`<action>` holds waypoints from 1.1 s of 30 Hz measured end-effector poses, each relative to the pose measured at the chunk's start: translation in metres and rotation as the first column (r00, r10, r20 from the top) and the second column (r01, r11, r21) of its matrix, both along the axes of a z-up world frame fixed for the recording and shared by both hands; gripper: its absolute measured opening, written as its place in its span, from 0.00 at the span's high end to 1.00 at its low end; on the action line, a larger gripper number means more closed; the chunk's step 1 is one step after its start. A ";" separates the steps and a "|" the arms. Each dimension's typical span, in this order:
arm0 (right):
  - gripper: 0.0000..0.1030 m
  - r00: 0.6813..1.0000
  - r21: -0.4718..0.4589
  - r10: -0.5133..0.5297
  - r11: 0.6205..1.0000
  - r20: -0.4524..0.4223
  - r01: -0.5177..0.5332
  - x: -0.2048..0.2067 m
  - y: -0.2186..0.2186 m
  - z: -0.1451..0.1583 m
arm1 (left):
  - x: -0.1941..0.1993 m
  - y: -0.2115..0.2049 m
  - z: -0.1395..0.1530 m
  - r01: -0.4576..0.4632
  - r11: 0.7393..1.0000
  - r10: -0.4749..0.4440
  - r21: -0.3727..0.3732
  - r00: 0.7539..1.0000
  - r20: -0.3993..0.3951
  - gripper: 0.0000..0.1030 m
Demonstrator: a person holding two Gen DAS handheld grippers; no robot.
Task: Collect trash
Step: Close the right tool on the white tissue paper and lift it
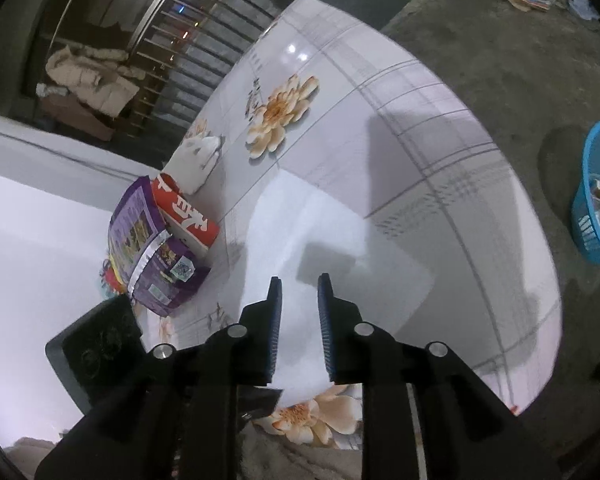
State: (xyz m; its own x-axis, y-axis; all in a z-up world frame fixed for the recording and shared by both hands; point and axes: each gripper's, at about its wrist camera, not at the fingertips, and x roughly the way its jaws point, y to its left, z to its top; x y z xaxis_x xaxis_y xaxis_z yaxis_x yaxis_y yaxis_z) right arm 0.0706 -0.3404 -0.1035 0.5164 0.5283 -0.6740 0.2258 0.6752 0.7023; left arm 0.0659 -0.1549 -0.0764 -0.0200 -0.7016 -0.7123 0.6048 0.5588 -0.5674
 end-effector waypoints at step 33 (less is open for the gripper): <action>0.59 0.994 0.195 0.001 0.981 -0.107 0.020 0.002 0.020 -0.027 | 0.040 0.071 0.009 -0.336 0.936 0.311 0.103 0.928 0.205 0.66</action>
